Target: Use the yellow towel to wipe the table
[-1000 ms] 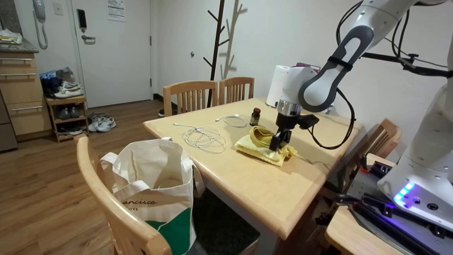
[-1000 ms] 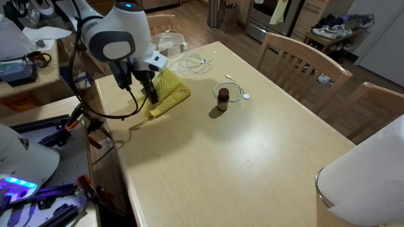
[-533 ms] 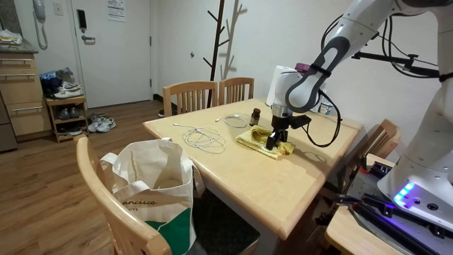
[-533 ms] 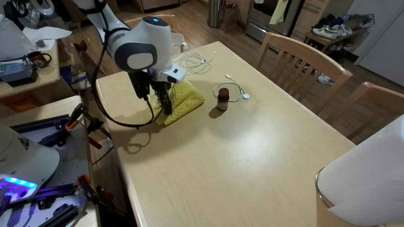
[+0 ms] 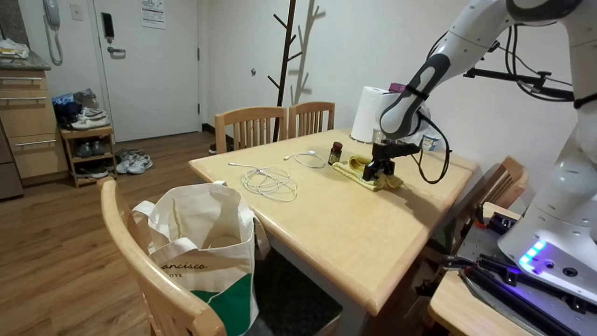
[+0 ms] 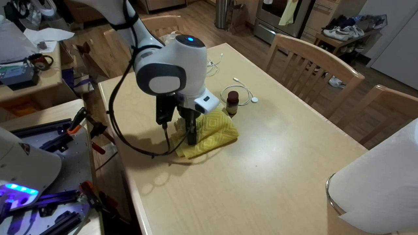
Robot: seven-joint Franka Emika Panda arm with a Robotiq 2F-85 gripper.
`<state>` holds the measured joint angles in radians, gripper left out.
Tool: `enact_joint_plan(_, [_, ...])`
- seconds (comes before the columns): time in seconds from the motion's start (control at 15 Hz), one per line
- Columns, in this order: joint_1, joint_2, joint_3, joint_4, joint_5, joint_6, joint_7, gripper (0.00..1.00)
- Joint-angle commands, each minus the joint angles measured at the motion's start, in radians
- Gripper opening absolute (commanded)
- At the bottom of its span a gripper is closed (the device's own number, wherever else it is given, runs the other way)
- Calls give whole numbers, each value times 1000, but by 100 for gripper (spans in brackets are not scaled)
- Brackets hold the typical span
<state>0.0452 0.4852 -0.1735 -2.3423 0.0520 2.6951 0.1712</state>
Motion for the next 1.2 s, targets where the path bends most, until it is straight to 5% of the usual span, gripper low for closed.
enact_joint_plan(0.0, [-99, 23, -27, 8, 30, -27, 28, 9])
enact_joint_plan(0.47, [-224, 23, 63, 33, 127, -109, -52, 9])
enact_joint_plan(0.53, [-227, 9, 96, 41, 142, -142, -76, 43])
enact_joint_plan(0.87, [-167, -47, 218, 25, 165, -225, -140, 69])
enact_joint_plan(1.13, [-51, -138, 213, -5, 88, -250, -67, 93])
